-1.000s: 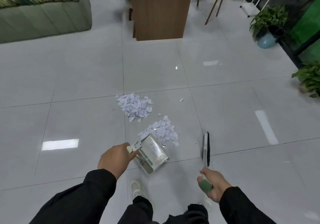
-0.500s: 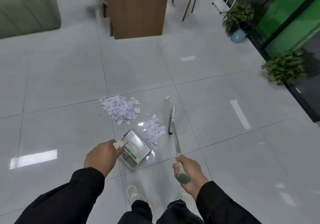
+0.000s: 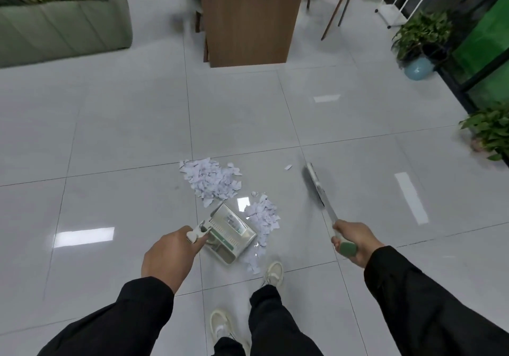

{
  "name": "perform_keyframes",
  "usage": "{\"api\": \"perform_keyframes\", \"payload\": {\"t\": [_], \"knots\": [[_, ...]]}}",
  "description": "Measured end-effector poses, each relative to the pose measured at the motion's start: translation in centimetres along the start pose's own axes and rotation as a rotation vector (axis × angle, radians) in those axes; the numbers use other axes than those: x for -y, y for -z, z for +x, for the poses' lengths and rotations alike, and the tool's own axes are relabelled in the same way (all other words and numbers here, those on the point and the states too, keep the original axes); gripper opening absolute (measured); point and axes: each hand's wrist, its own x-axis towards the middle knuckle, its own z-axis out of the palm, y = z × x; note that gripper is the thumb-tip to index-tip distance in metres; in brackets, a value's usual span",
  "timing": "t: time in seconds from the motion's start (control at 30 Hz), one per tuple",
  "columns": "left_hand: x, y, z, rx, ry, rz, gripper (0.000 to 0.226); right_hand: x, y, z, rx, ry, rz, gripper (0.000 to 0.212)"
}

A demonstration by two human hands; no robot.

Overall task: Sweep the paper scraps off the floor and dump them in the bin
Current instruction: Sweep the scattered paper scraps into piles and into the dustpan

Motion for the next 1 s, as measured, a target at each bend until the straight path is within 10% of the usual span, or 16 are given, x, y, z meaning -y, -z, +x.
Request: {"api": "perform_keyframes", "payload": {"t": [0.47,1.0], "knots": [[0.9,2.6,4.0,-0.065,0.171,-0.049,0.034,4.1,-9.6,8.1,0.163,0.014,-0.732,0.013],[14.6,9.6,14.1,0.133,-0.216,0.069,0.035,-7.5,-19.2,-12.5,0.042,-0.055,-0.190,0.009]]}}
